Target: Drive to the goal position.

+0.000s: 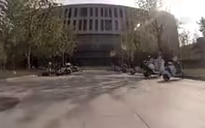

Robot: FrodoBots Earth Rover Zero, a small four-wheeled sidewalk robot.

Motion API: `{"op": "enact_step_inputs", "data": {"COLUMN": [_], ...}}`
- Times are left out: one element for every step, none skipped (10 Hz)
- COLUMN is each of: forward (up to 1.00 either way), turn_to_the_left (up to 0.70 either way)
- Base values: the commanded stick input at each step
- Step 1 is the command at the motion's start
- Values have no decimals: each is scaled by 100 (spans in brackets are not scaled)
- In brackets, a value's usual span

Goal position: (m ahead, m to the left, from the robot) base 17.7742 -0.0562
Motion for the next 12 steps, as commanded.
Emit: {"op": "enact_step_inputs", "data": {"forward": [0, 0, 0, 0, 0, 12, 97, 100, 100, 100, 100, 100], "turn_to_the_left": [0, 0, 0, 0, 0, 0, 0, 0, 0, 0, 0, 0]}}
